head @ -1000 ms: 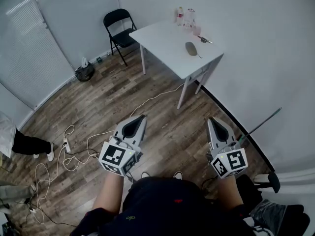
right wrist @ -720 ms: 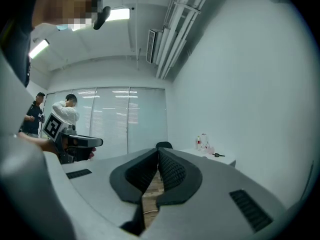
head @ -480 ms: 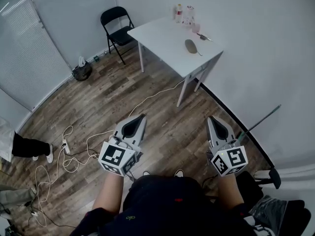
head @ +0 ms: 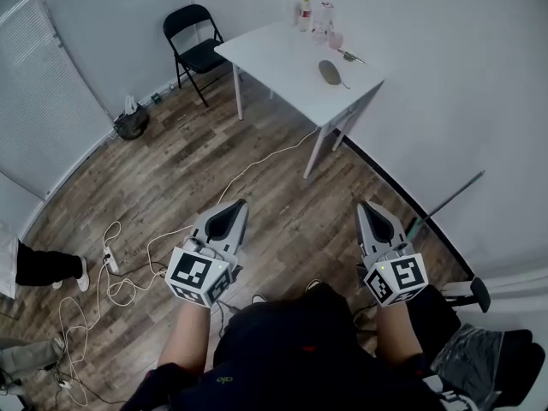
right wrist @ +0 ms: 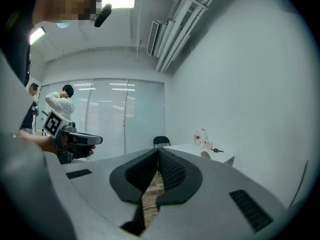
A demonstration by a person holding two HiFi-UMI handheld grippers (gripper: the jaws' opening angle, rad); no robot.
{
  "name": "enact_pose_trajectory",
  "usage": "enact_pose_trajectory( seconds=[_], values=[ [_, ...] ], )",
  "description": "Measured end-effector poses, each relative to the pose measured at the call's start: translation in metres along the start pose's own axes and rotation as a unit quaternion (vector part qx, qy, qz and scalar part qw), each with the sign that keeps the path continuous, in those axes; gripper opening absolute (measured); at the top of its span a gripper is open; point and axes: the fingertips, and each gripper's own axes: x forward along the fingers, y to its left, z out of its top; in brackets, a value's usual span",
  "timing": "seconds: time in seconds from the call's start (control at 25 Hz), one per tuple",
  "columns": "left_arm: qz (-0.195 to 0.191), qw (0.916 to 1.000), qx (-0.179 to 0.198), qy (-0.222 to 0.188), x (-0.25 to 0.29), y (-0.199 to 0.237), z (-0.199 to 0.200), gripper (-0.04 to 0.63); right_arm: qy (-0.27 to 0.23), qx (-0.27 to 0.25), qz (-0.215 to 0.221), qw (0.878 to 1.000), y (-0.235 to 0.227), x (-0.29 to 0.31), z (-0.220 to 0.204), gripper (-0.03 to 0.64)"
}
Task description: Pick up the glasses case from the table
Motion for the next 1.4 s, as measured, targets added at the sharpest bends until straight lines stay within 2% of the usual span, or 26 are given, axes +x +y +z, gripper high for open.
enact_pose_trajectory(
  seconds=[0.24, 0.44, 0.68, 1.04, 1.4],
  values=[
    [-0.008, 0.9999, 0.003, 0.011, 0.027, 0.007, -0.002, 0.023, 0.001, 0.014, 0.000, 1.000, -0.019, 0.022, -0.006, 0.020],
    [0.009, 0.9998, 0.005, 0.015, 0.066, 0.025, -0.001, 0.023, 0.000, 0.023, 0.013, 1.000, -0.052, 0.062, -0.012, 0.021],
    [0.024, 0.9995, 0.007, 0.018, 0.140, 0.031, 0.014, 0.023, -0.002, 0.033, 0.025, 0.999, -0.120, 0.107, -0.008, 0.020],
    [0.047, 0.9986, 0.012, 0.020, 0.243, 0.017, 0.030, 0.023, 0.000, 0.051, 0.043, 0.998, -0.228, 0.143, -0.010, 0.021],
    [0.054, 0.9981, 0.009, 0.027, 0.315, 0.009, 0.030, 0.023, 0.008, 0.062, 0.051, 0.997, -0.296, 0.164, -0.026, 0.020]
  ],
)
